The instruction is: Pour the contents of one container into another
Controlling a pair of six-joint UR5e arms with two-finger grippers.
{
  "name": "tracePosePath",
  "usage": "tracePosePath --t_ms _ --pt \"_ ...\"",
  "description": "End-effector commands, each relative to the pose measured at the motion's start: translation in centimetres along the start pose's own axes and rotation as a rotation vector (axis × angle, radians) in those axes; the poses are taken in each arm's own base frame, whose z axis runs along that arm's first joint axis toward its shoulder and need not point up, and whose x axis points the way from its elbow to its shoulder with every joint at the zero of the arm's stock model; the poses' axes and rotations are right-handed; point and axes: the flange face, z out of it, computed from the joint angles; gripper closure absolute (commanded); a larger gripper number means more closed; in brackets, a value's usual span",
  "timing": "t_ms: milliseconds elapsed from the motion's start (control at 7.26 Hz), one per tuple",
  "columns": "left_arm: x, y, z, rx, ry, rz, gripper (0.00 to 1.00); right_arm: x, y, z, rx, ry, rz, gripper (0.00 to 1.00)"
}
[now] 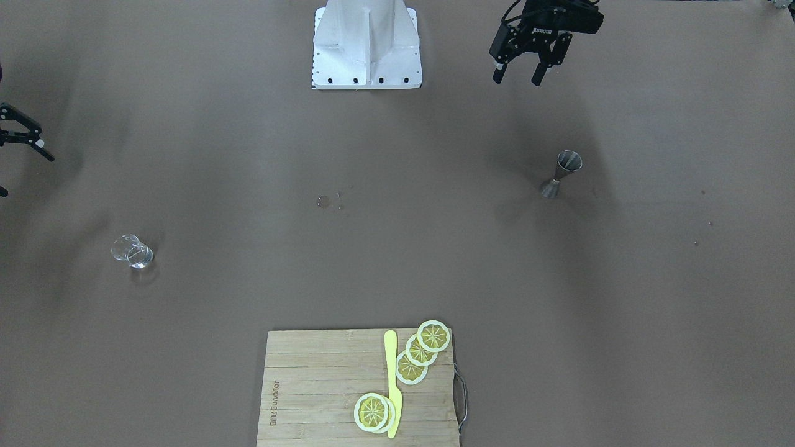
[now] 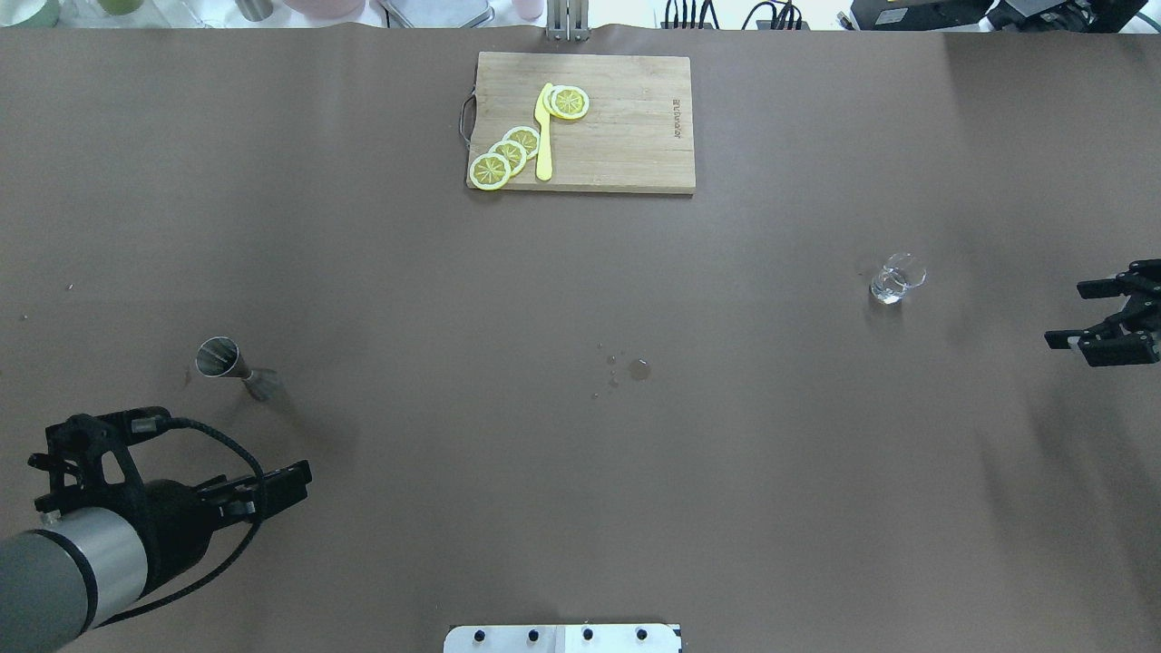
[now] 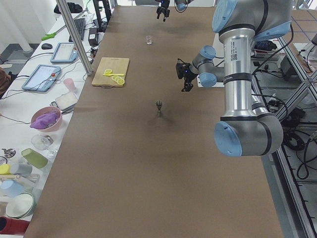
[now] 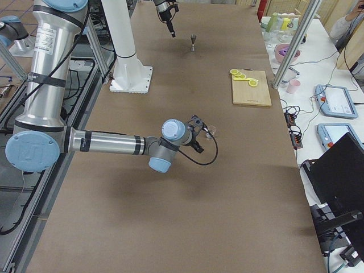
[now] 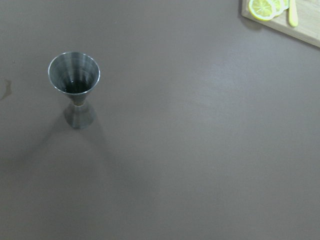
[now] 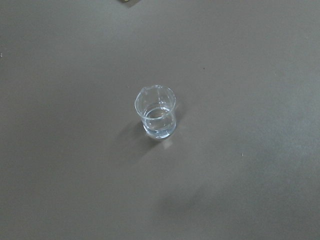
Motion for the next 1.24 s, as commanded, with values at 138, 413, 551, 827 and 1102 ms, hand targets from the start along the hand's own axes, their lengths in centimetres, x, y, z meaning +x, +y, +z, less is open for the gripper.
tracePosePath --t_ms 138,413,551,827,1102 --pt "-3.6 2.6 1.7 0.103 -0.074 0.156 0.03 2.6 -0.1 3.2 0.038 -0.022 -0.166 0.0" --pt "-6.1 2.2 4.0 0.267 -0.128 0.211 0.03 2.8 -0.7 4.3 0.031 -0.078 -0.286 0.0" --pt "-6.3 2.3 4.3 0.271 -0.132 0.214 0.03 2.5 -1.0 4.0 0.042 -0.084 -0.303 0.01" --pt "-6.4 2.4 5.6 0.358 -0.134 0.227 0.03 2.3 -1.1 3.8 0.033 -0.089 -0.161 0.01" --pt "-7.2 2.7 7.4 0.445 -0.135 0.242 0.03 2.2 -2.2 4.3 0.04 -0.11 -0.235 0.01"
